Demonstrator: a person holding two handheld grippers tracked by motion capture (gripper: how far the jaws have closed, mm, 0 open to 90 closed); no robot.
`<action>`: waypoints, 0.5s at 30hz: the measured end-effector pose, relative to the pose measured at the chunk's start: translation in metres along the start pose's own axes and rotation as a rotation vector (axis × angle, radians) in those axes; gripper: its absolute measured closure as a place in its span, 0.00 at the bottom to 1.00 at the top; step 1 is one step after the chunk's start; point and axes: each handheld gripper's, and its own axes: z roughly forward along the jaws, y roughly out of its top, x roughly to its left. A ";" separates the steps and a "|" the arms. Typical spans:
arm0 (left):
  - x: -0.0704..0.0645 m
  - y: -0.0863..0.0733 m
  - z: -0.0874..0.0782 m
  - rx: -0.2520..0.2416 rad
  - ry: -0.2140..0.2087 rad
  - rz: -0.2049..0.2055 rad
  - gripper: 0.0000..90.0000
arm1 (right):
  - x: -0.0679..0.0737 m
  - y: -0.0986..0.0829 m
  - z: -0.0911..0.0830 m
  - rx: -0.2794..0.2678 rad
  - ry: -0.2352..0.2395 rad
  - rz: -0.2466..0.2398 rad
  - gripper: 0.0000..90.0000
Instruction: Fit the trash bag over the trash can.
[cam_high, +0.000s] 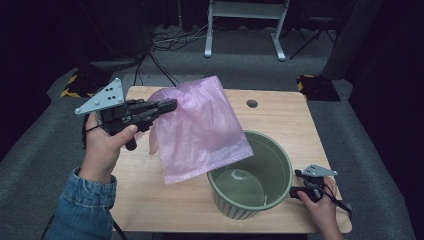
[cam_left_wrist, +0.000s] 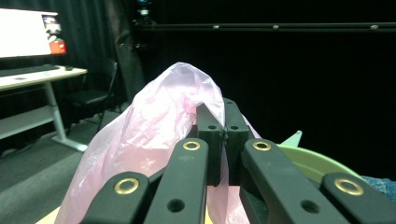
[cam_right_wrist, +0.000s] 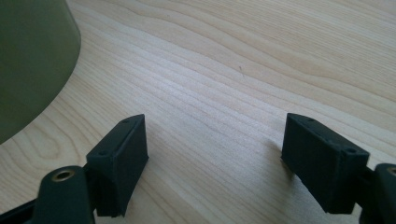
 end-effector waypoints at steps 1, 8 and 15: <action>-0.001 0.000 0.004 -0.001 -0.008 0.002 0.99 | 0.000 0.000 0.000 0.000 0.000 0.000 0.25; -0.010 0.001 0.036 -0.001 -0.069 0.017 0.99 | 0.000 0.000 0.000 0.000 0.000 0.000 0.25; -0.016 0.000 0.061 0.017 -0.113 0.043 0.99 | 0.000 0.000 0.000 0.000 0.000 0.000 0.25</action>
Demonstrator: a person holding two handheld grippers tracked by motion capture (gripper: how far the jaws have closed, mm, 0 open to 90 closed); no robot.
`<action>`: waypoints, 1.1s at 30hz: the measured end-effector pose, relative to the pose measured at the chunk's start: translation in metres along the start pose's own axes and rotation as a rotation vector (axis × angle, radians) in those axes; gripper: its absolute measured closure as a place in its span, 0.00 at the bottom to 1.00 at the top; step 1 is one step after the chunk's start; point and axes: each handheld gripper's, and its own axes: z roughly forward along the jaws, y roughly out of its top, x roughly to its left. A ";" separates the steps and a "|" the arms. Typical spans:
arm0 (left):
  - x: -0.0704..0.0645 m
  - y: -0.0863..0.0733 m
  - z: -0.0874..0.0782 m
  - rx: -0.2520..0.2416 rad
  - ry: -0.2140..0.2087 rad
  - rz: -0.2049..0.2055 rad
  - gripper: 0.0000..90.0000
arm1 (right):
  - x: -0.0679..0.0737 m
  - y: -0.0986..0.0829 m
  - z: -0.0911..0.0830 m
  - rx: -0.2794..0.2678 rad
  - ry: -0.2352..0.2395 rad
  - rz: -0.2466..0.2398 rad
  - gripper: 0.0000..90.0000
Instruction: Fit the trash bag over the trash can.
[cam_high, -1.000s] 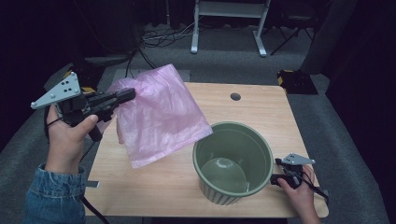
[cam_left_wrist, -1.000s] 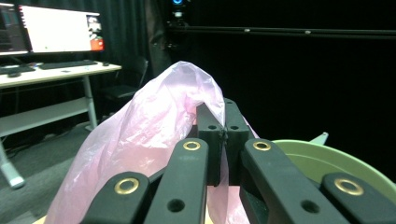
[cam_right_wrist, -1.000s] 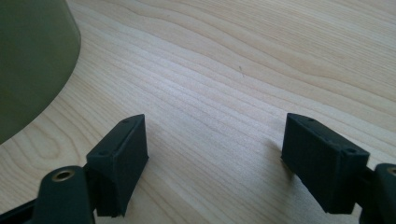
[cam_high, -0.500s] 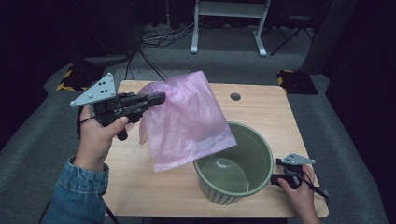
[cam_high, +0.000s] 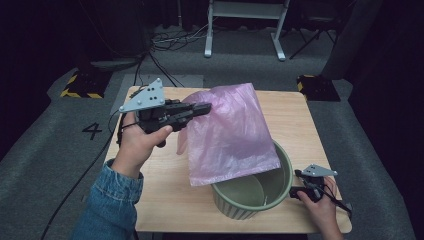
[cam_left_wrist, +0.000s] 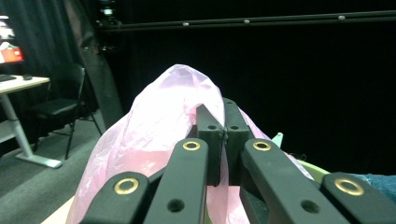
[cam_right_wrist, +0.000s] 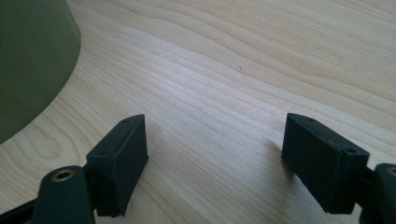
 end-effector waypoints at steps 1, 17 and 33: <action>0.000 0.000 0.003 0.003 -0.005 0.004 0.99 | 0.000 0.000 0.000 0.000 0.000 0.001 0.25; 0.000 -0.008 0.039 0.044 -0.016 0.033 0.99 | 0.000 0.000 0.000 0.000 0.000 0.000 0.25; -0.019 -0.040 0.064 0.101 -0.046 0.063 0.99 | 0.000 0.000 0.000 0.000 0.000 0.000 0.25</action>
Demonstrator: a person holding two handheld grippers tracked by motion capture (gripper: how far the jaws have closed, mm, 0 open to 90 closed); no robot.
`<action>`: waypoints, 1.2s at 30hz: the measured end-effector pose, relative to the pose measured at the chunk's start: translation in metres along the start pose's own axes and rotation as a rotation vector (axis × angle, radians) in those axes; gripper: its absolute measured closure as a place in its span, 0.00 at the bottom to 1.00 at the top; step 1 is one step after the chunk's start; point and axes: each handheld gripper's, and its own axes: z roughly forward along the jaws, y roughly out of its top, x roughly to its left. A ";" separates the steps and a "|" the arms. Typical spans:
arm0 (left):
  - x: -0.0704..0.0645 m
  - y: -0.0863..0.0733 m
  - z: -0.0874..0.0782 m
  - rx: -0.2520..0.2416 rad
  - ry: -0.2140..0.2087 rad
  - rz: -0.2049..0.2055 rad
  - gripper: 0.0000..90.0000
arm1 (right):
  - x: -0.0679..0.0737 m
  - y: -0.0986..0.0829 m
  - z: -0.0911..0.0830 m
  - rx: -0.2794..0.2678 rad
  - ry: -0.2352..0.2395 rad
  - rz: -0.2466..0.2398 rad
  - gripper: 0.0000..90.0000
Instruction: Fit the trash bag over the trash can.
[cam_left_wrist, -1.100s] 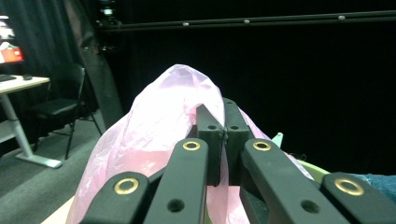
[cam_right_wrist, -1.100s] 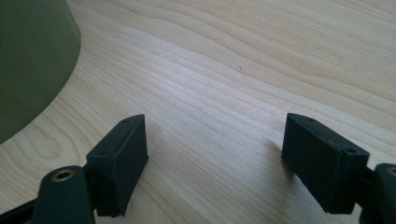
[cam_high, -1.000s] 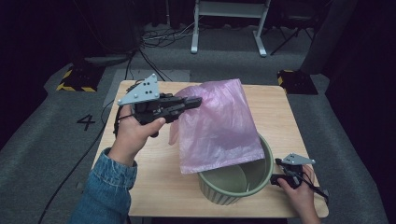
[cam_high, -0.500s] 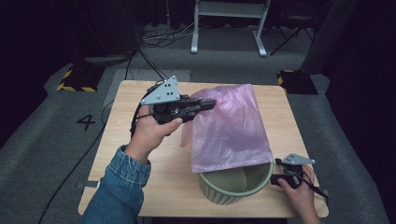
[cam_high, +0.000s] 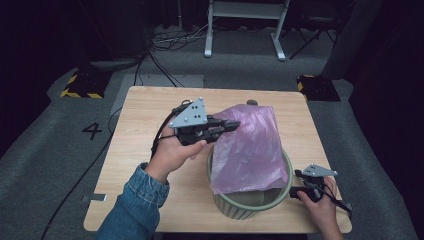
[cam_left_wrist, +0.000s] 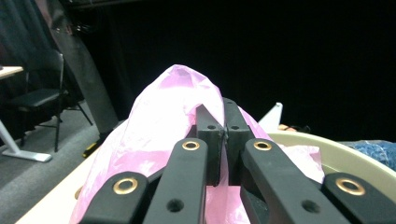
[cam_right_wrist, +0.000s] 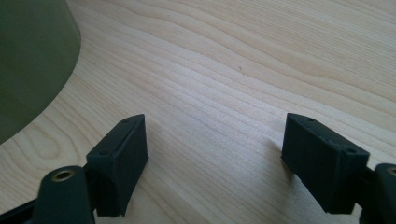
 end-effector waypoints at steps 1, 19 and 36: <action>-0.002 -0.002 0.002 0.010 -0.005 0.003 0.99 | 0.000 0.000 0.000 0.000 0.000 0.000 0.25; -0.037 -0.028 0.023 0.119 -0.061 0.040 0.97 | 0.000 0.000 0.000 0.000 0.000 0.000 0.25; -0.051 -0.042 0.018 0.223 -0.050 -0.040 0.58 | -0.002 0.000 0.000 0.001 0.013 -0.008 0.25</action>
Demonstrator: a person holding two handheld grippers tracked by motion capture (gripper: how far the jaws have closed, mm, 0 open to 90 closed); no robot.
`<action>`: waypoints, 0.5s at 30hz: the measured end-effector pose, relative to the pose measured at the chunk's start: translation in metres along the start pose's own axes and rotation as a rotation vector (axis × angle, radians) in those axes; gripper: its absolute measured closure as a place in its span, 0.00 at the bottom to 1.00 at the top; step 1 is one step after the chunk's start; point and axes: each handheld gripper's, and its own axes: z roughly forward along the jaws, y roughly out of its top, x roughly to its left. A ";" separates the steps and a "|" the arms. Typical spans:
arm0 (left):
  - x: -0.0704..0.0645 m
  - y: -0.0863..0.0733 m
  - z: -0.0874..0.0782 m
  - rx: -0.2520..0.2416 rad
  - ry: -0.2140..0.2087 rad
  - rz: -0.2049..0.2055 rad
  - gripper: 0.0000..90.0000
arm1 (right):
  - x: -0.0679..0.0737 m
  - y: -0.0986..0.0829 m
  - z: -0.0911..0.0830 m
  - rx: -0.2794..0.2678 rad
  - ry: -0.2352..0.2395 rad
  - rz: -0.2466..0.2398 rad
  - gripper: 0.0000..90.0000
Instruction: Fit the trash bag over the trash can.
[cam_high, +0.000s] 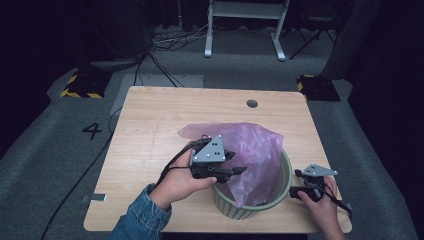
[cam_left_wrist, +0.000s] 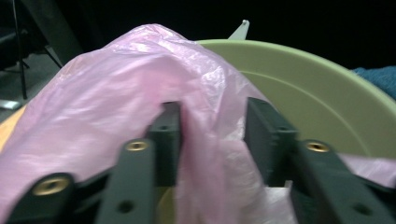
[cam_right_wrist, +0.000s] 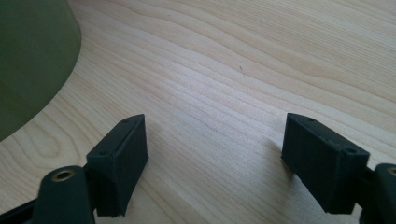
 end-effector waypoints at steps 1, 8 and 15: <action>-0.002 0.001 -0.002 -0.011 0.012 -0.006 0.53 | -0.001 0.000 0.000 -0.001 0.006 -0.003 0.25; -0.013 0.002 -0.017 -0.046 0.076 -0.016 0.42 | -0.006 0.002 -0.005 0.028 0.017 -0.027 0.33; -0.020 -0.006 -0.040 -0.084 0.180 -0.046 0.39 | -0.005 0.021 -0.034 -0.035 0.067 -0.040 0.34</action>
